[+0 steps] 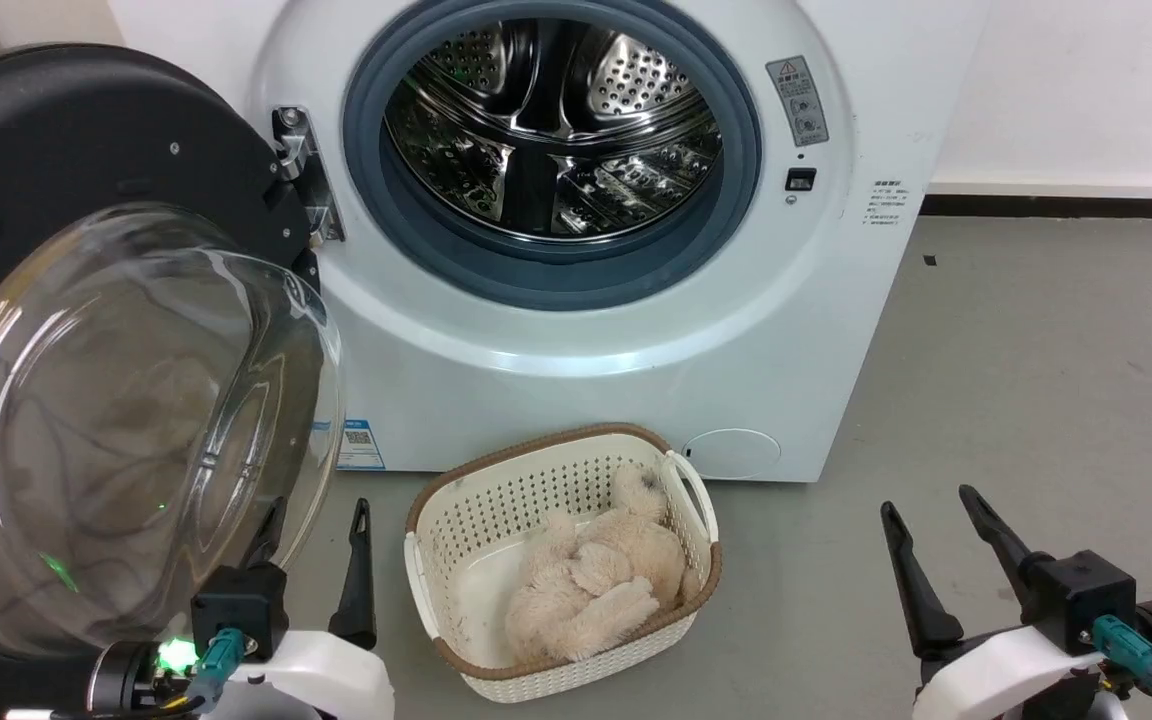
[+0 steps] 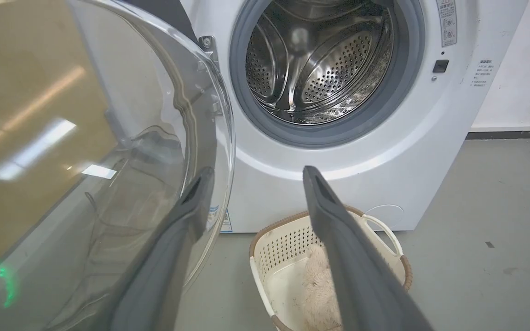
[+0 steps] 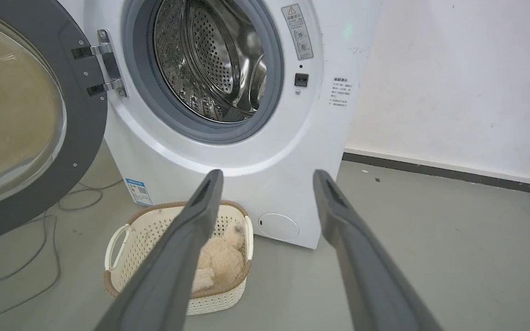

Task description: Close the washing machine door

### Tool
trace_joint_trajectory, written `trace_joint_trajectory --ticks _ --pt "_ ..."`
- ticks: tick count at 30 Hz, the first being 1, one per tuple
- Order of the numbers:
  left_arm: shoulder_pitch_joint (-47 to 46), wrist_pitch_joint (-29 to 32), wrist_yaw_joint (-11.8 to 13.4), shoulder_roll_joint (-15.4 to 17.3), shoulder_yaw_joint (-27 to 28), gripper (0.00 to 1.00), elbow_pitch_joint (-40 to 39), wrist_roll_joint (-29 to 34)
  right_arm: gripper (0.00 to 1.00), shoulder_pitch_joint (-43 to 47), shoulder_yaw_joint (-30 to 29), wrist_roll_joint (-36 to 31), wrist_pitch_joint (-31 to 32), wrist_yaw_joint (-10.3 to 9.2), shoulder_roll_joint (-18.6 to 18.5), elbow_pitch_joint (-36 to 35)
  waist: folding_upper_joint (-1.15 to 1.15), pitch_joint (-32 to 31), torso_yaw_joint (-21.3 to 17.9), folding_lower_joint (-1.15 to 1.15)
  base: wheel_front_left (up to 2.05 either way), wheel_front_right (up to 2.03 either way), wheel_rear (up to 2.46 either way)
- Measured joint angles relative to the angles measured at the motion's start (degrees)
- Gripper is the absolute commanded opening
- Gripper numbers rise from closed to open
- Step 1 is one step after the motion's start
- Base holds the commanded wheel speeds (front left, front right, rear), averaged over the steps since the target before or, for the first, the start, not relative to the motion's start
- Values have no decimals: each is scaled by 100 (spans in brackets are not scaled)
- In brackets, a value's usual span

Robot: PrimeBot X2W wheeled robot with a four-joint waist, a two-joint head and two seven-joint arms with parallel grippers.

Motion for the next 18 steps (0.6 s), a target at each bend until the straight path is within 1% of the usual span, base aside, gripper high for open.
trace_joint_trajectory --ticks 18 --pt "42 -220 48 -1 5 100 18 -67 100 2 110 163 -208 0 0 63 0 -18 302 0 0 0 0"
